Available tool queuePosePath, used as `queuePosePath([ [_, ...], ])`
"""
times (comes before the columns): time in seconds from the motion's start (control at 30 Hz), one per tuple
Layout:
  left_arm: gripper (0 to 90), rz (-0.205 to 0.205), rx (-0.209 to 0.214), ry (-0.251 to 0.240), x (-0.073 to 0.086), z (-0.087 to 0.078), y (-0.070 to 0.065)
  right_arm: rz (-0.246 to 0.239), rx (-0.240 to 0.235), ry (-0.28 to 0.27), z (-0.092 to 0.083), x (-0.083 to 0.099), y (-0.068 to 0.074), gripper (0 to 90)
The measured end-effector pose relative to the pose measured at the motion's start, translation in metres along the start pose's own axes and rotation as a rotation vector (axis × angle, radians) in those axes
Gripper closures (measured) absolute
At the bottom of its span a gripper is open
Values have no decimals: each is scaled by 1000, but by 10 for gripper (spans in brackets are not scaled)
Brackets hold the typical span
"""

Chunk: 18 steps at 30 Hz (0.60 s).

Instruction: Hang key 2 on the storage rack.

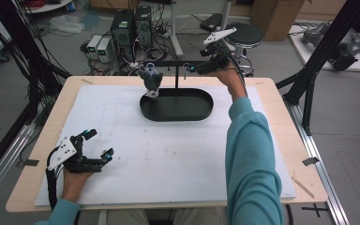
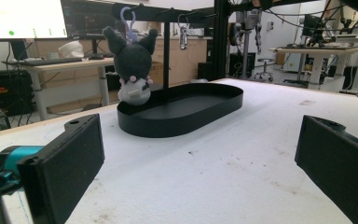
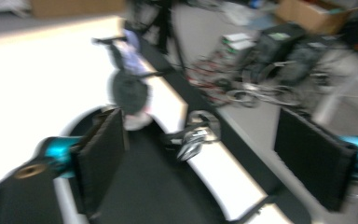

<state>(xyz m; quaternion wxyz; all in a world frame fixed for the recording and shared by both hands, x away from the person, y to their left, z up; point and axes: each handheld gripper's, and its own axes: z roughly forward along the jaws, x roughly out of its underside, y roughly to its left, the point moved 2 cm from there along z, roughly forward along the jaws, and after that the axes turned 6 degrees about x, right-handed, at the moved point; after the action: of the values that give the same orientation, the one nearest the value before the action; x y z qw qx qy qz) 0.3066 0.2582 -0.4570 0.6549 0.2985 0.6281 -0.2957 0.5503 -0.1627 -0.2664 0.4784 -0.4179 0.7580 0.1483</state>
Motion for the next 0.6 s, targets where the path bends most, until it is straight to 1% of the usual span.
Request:
queuePosePath([
  [0.03, 17, 0, 0, 0, 0, 0, 0, -4, -19, -4, -4, 1, 3, 145],
  [0.1, 17, -1, 0, 0, 0, 0, 0, 43, -39, -45, -12, 4, 10, 142],
  [0.13, 17, -1, 0, 0, 0, 0, 0, 60, -41, -62, -16, 5, 13, 146],
  [0.17, 17, -3, -1, -2, 0, 0, 0, 66, -37, -64, -20, 7, 15, 180],
  [0.2, 17, -2, -1, -2, 0, 0, 0, 56, -32, -74, -25, 9, 17, 185],
  [0.23, 17, -2, -1, -1, 0, 0, 0, 61, -21, -80, -30, 11, 19, 172],
  [0.27, 17, -2, -1, 0, 0, 0, 0, 62, 9, -96, -36, 13, 20, 119],
  [0.3, 17, -1, -3, -1, 0, 0, 0, 77, 44, -121, -40, 15, 20, 85],
  [0.33, 17, -1, -4, -1, 0, 0, 0, 99, 50, -130, -45, 16, 20, 27],
  [0.37, 17, 0, -4, 0, 0, 0, 0, 115, 61, -136, -49, 17, 20, 5],
  [0.4, 17, -2, -4, -1, 0, 0, 0, 126, 61, -132, -54, 18, 20, 4],
  [0.47, 17, -2, -4, 0, 0, 0, 0, 110, 61, -119, -62, 18, 23, 4],
  [0.5, 17, -2, -4, 0, 0, 0, 0, 75, 70, -136, -69, 18, 26, 5],
  [0.53, 17, -1, -4, 0, 0, 0, 0, 70, 62, -161, -75, 20, 29, 5],
  [0.57, 17, -1, -4, 0, 0, 0, 0, 76, 47, -179, -80, 22, 32, 5],
  [0.6, 17, -1, -5, -1, 0, 0, 0, 70, 49, -186, -86, 25, 34, 5],
])
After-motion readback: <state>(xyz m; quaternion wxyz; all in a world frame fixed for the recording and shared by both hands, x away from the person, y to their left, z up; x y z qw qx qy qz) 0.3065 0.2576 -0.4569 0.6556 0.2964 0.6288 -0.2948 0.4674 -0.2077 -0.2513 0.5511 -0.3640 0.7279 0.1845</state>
